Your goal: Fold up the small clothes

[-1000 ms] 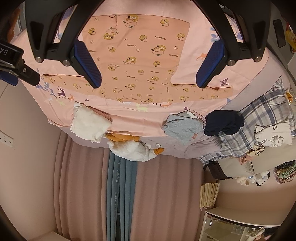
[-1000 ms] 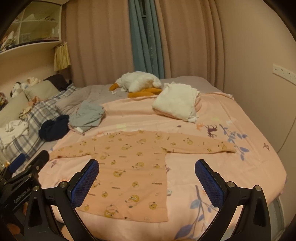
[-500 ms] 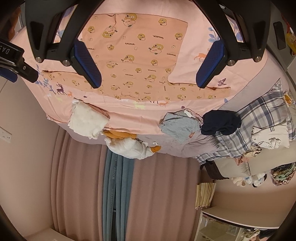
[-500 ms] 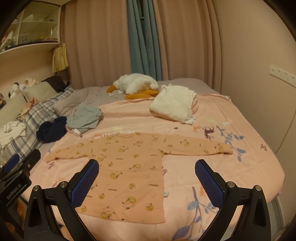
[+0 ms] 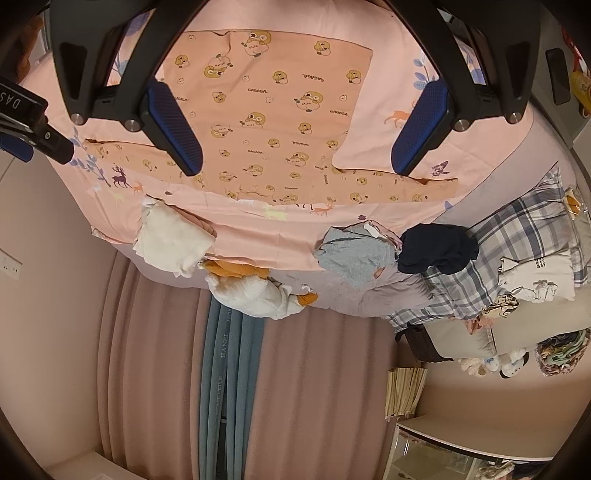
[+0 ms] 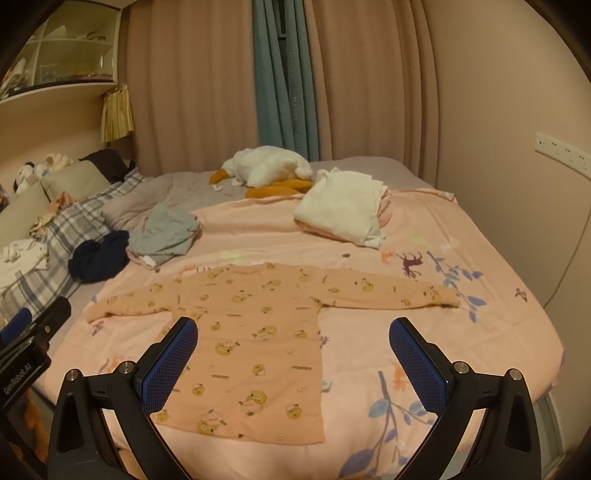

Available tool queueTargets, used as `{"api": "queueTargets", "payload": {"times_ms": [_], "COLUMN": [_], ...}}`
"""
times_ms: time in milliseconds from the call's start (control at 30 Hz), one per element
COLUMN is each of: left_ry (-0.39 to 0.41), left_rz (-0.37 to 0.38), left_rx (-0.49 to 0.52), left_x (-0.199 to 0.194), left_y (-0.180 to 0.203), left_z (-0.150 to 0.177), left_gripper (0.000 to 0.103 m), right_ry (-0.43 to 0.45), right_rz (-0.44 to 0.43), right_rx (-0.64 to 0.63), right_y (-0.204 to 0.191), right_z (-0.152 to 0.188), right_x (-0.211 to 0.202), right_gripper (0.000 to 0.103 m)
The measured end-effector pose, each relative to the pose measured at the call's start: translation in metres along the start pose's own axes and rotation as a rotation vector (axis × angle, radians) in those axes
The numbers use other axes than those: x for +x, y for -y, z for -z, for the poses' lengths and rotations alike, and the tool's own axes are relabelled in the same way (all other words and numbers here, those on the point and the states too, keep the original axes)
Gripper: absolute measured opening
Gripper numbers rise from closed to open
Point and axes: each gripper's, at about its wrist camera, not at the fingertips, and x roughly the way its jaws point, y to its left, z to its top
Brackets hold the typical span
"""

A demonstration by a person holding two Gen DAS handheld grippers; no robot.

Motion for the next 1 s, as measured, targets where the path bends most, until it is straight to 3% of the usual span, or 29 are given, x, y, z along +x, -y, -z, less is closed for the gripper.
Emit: {"api": "queueTargets", "payload": {"times_ms": [667,1000], "left_ry": [-0.039,-0.105], "left_rz": [0.01,0.015], "left_rx": [0.014,0.014], "left_x": [0.014,0.064], "left_y": [0.004,-0.003], "left_z": [0.005,0.012], "left_gripper": [0.102,0.102], "right_ry": [-0.022,-0.026], "right_rz": [-0.008,0.029], "right_rx": [-0.006,0.014], "right_y": [-0.003,0.007], "right_z": [0.003,-0.007], "right_x": [0.011,0.034], "right_gripper": [0.103,0.103]}}
